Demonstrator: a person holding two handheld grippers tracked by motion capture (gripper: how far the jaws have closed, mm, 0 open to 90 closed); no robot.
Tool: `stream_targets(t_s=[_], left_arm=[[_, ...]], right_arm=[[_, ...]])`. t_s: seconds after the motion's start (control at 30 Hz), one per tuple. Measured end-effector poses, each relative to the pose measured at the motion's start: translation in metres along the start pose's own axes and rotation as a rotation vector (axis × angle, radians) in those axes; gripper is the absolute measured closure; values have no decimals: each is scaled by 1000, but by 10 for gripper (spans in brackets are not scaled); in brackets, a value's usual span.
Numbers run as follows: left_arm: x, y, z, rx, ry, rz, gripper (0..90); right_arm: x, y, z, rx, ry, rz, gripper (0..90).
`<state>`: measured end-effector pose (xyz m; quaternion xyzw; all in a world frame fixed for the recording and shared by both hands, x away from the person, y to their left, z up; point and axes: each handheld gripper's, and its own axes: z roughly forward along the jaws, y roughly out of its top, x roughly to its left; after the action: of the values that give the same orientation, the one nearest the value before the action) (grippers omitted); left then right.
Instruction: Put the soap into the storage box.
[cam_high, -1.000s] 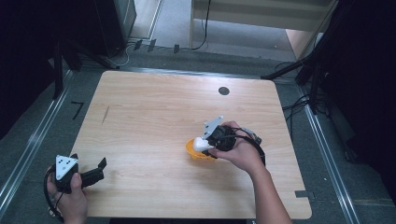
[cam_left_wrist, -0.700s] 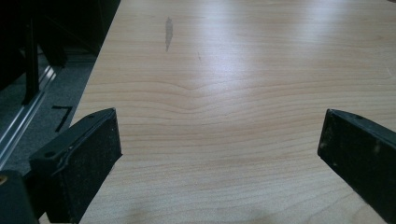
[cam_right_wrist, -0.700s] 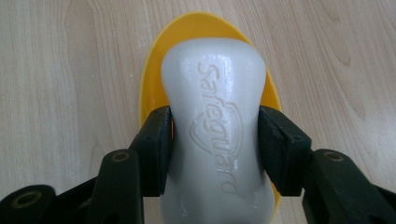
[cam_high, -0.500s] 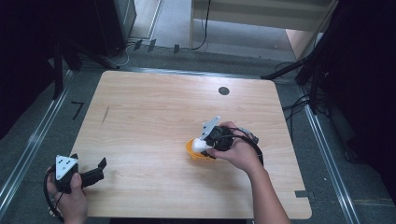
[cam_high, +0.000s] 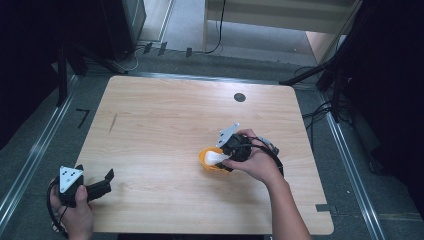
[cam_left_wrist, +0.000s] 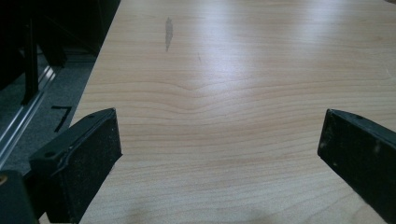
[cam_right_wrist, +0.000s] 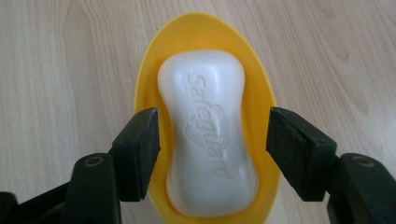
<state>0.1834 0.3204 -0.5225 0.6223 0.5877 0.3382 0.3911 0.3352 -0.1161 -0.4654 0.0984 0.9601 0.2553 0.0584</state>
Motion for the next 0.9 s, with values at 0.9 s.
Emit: stream_targets(t_s=[0.9], left_arm=[[-2,0,0,4,8,14,0]], right_arm=[[-6,-62,-39,-145,-123,308,143]])
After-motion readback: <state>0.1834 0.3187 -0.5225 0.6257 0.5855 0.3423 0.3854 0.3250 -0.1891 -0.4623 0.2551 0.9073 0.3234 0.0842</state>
